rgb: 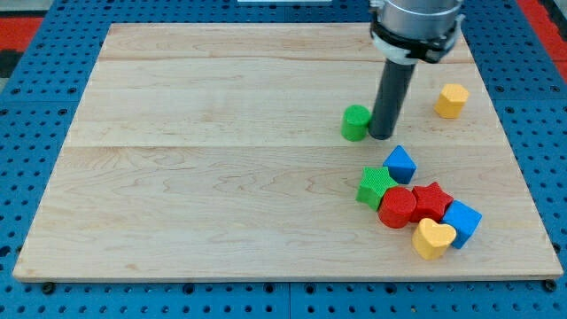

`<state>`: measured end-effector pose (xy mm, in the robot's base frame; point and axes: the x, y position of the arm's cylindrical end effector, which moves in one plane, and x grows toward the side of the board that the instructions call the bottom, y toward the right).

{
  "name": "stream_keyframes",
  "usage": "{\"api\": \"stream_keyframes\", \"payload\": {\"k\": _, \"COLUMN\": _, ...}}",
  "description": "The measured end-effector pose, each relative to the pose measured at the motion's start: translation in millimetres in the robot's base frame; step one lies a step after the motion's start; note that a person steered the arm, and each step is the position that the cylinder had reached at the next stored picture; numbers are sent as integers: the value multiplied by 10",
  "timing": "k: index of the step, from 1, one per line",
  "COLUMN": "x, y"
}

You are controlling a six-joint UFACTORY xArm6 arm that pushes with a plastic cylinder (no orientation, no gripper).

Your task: Slide the triangle to the top of the red star

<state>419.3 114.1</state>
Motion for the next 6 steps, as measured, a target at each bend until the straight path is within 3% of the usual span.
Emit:
{"api": "stream_keyframes", "payload": {"k": 1, "x": -80, "y": -110}}
{"api": "stream_keyframes", "payload": {"k": 6, "x": 620, "y": -234}}
